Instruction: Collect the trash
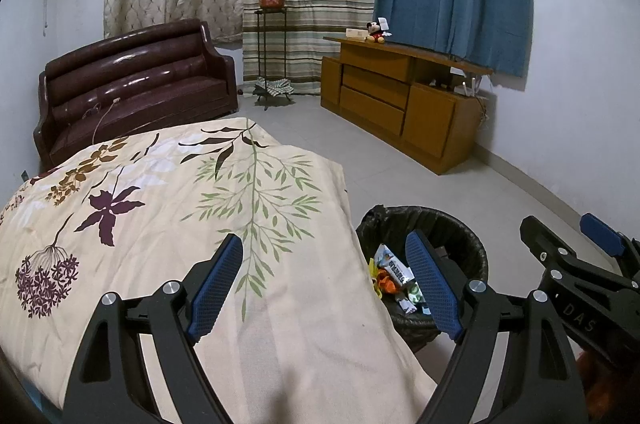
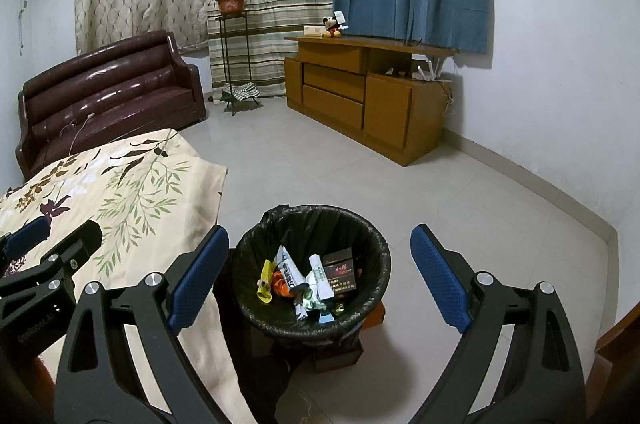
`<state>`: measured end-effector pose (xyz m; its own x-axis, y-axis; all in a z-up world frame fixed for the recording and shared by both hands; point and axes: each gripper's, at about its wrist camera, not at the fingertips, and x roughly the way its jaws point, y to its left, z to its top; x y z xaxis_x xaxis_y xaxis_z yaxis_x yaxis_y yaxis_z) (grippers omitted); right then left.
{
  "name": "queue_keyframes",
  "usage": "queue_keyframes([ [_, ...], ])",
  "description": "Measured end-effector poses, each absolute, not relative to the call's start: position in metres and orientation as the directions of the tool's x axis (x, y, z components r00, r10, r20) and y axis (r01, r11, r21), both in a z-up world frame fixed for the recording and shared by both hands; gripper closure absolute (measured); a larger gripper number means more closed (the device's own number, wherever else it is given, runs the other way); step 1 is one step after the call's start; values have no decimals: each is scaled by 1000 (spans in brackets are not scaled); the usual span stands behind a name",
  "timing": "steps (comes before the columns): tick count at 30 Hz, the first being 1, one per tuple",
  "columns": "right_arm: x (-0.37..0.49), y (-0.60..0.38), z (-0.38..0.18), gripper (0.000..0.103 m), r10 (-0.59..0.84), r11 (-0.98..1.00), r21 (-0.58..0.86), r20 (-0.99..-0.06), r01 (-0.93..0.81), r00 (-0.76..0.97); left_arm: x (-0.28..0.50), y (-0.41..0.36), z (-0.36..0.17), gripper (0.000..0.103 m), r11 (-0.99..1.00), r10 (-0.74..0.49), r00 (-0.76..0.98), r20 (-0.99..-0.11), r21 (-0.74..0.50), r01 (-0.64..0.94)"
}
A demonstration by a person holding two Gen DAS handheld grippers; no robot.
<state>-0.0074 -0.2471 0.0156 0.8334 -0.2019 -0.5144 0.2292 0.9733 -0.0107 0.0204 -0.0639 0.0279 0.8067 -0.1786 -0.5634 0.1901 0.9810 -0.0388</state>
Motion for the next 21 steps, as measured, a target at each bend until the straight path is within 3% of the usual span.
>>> queue_keyframes([
  [21,-7,-247,16,13,-201,973,-11,-516,229,832,16,-72,30,19,978,-192,825,-531,-37,203],
])
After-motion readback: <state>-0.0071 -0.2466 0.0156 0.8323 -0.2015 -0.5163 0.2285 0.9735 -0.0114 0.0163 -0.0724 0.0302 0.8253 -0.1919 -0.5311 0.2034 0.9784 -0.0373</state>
